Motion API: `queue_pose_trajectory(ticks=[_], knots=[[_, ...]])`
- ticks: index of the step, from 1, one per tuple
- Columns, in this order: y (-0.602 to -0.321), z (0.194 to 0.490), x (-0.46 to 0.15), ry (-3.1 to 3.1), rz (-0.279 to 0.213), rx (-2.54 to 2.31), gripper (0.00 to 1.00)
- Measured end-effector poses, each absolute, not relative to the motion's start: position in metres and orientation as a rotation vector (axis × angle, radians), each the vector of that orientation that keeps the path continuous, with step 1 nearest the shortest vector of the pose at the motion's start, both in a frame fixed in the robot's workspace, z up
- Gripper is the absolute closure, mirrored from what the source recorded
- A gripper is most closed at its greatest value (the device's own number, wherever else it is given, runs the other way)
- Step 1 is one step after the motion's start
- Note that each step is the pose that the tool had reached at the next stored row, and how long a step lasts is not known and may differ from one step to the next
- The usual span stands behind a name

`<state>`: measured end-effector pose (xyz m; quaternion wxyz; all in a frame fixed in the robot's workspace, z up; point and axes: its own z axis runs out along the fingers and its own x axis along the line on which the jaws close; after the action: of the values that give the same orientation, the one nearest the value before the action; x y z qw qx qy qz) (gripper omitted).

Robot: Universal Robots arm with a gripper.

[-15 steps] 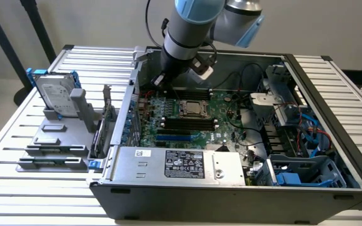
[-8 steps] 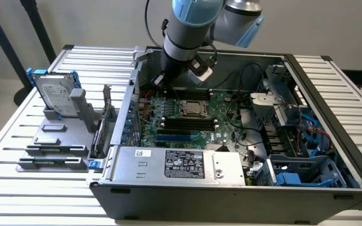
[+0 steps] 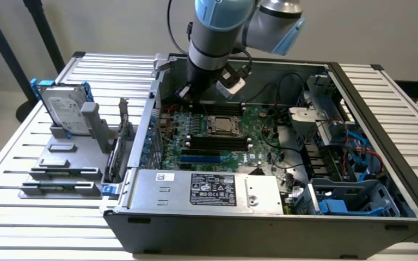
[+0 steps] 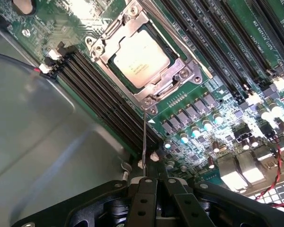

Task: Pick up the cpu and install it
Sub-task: 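Install the first cpu locking lever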

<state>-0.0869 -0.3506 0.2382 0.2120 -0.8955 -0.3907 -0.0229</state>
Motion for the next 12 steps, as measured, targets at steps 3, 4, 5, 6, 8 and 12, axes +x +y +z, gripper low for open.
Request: queue_pose_trajectory(ticks=[3, 4, 5, 6, 8, 12], knots=[[-0.3506, 0.2399, -0.0869, -1.073, -0.075, -2.495, 0.89], [-0.3506, 0.2408, -0.0869, -1.070, -0.079, -2.497, 0.89], [-0.3506, 0.2420, -0.0869, -1.066, -0.083, -2.500, 0.89], [-0.3506, 0.2433, -0.0869, -1.062, -0.086, -2.502, 0.89], [-0.3506, 0.2452, -0.0869, -1.054, -0.093, -2.507, 0.89], [-0.3506, 0.2469, -0.0869, -1.035, -0.106, -2.518, 0.89]])
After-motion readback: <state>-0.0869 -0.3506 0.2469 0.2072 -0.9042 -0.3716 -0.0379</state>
